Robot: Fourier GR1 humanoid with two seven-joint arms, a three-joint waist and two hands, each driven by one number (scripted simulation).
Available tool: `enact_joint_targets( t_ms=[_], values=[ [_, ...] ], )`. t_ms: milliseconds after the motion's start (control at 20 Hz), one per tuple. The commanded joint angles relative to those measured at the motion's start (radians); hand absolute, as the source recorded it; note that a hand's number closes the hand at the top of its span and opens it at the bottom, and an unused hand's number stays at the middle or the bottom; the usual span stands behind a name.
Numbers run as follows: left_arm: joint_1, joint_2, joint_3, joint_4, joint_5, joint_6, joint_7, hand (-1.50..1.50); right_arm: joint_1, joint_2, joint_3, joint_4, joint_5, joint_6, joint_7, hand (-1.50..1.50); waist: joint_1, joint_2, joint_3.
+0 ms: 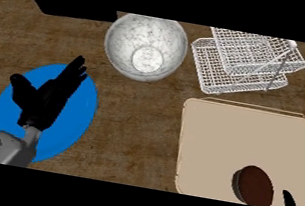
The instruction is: Pick the cupcake from the tray and place it in the tiered basket
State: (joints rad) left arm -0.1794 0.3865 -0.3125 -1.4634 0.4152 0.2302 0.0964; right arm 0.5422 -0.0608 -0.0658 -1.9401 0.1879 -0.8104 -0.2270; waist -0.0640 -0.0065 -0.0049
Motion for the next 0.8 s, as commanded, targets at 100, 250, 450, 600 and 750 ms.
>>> enact_joint_targets(
  t_ms=[100,250,450,600,750],
  values=[
    [-0.010,0.002,-0.024,-0.031,-0.014,-0.007,0.026,0.00,0.310,0.026,0.116,-0.138,0.277,-0.055,0.179,-1.50,0.045,0.021,-0.007],
    [-0.033,-0.003,-0.023,-0.021,-0.008,-0.022,0.027,0.00,0.426,0.055,0.117,-0.135,0.390,-0.059,0.271,-1.50,0.052,0.042,-0.010],
    [-0.037,0.012,-0.016,-0.031,-0.014,-0.022,0.033,0.00,0.585,0.060,0.120,-0.188,0.494,-0.046,0.408,-1.50,0.071,0.058,-0.011],
    [-0.049,-0.011,-0.042,-0.037,-0.020,-0.022,0.042,0.00,0.639,0.061,0.177,-0.253,0.553,-0.008,0.525,-1.50,0.091,0.068,-0.010],
    [-0.064,-0.006,-0.039,-0.035,-0.013,-0.047,0.033,0.00,0.685,0.061,0.221,-0.349,0.610,0.040,0.622,-1.50,0.109,0.075,-0.012]
  ],
)
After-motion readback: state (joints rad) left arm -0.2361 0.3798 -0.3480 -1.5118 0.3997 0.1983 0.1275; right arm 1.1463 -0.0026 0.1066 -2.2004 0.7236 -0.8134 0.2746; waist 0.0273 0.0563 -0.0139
